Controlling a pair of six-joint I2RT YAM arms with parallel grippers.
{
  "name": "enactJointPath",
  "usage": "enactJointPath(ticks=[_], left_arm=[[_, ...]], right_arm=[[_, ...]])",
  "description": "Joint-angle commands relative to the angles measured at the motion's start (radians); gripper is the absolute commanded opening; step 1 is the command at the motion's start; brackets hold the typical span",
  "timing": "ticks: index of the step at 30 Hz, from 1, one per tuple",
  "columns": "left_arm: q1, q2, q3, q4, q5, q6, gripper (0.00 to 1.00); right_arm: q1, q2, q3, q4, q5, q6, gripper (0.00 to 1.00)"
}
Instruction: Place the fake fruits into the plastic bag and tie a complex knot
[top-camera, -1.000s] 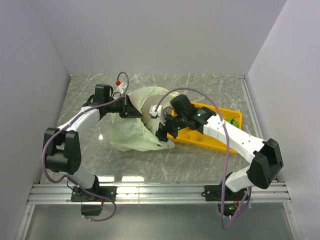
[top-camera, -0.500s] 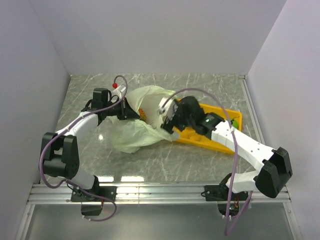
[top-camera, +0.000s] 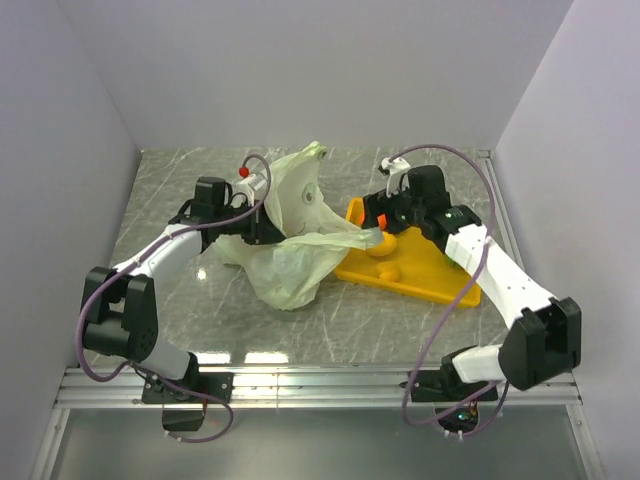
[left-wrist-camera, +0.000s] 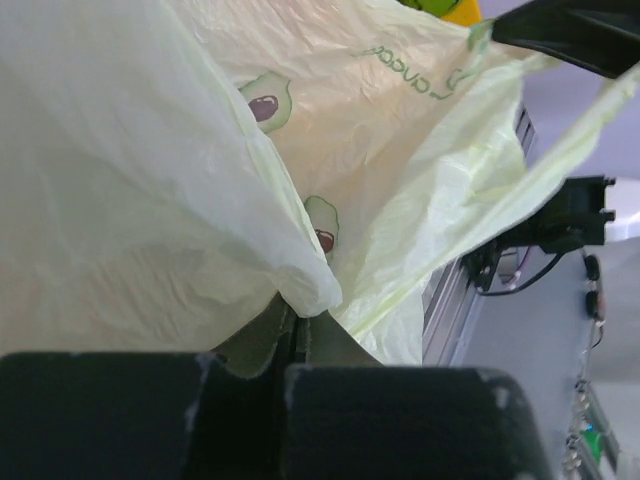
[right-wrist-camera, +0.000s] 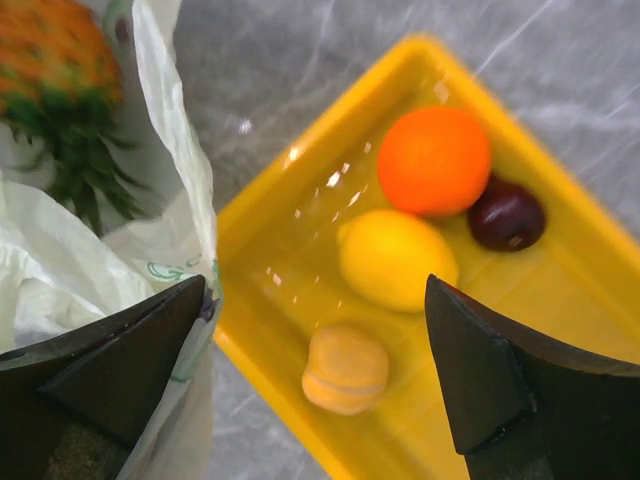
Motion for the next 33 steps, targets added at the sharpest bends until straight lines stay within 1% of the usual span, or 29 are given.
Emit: enactJointPath(ticks=[1,2,3,4,5,6,7,8,10,11,14,16,18,20,22,23,24,26,27,28,29,31,33], left_arm=[[-0.004,-0.026,0.049,-0.066,-0.026,0.116,0.01],[-0.005,-0.023,0.06,-0.075,-0.034,0.129,0.01],[-0.005,-0.018,0.064,-0.081,-0.04,0.13,0.0],[-0.005,-0.015,0.07,-0.09,-0.043,0.131,0.0],[-0.005,-0.006,0.077,-0.092,-0.043,0.136,0.01],[-0.005,-0.003,0.086,-0.092,-0.04,0.134,0.01],[-0.005,0.0,0.089,-0.087,-0.037,0.131,0.01],[-0.005,0.008,0.092,-0.084,-0.025,0.131,0.0],[-0.008,0.014,0.106,-0.09,-0.023,0.139,0.0],[-0.01,0.02,0.107,-0.096,-0.019,0.145,0.01],[-0.016,0.019,0.112,-0.113,-0.013,0.177,0.01],[-0.027,0.02,0.116,-0.129,-0.016,0.203,0.01],[-0.034,0.018,0.124,-0.147,-0.026,0.237,0.01],[-0.036,0.012,0.124,-0.152,-0.031,0.24,0.01],[-0.037,0.009,0.121,-0.159,-0.034,0.24,0.0],[-0.04,0.003,0.118,-0.161,-0.036,0.277,0.0],[-0.043,-0.003,0.115,-0.165,-0.034,0.281,0.0],[-0.045,-0.017,0.104,-0.167,-0.042,0.289,0.01],[-0.045,-0.021,0.101,-0.169,-0.045,0.292,0.0],[-0.045,-0.023,0.1,-0.176,-0.049,0.297,0.01],[-0.045,-0.026,0.097,-0.179,-0.049,0.303,0.01],[-0.045,-0.029,0.095,-0.182,-0.046,0.308,0.01],[-0.045,-0.032,0.095,-0.179,-0.045,0.314,0.01]], right_arm=[[-0.073,0.021,0.02,-0.097,-0.231,-0.011,0.92],[-0.072,0.0,0.016,-0.1,-0.281,-0.087,0.9],[-0.057,-0.029,-0.021,-0.083,-0.33,-0.12,0.9],[-0.011,-0.092,-0.044,-0.071,-0.329,-0.158,0.91],[0.038,-0.117,-0.064,-0.06,-0.298,-0.25,0.92],[0.081,-0.138,-0.082,-0.053,-0.261,-0.287,0.94],[0.159,-0.172,-0.119,-0.033,-0.175,-0.309,0.94],[0.176,-0.184,-0.134,0.043,-0.14,-0.286,0.95],[0.195,-0.18,-0.135,0.108,-0.093,-0.233,0.96],[0.206,-0.168,-0.122,0.159,-0.039,-0.172,0.96],[0.21,-0.087,-0.058,0.196,0.016,-0.085,0.96],[0.212,-0.007,0.008,0.176,0.021,-0.045,0.97],[0.216,0.035,0.055,0.148,0.03,-0.027,0.97],[0.224,0.075,0.075,0.139,0.079,-0.008,0.97],[0.226,0.101,0.108,0.128,0.095,0.005,0.99],[0.223,0.104,0.12,0.104,0.092,0.013,0.99],[0.213,0.102,0.14,0.089,0.049,0.016,0.99],[0.145,0.064,0.137,0.063,-0.02,0.045,0.99],[0.112,0.044,0.12,0.053,-0.102,0.051,0.98],[0.045,0.015,0.114,0.038,-0.13,0.053,0.97],[0.019,0.004,0.112,-0.02,-0.143,0.045,0.96],[-0.045,-0.008,0.094,-0.075,-0.158,0.009,0.96],[-0.073,-0.01,0.051,-0.129,-0.167,-0.022,0.94]])
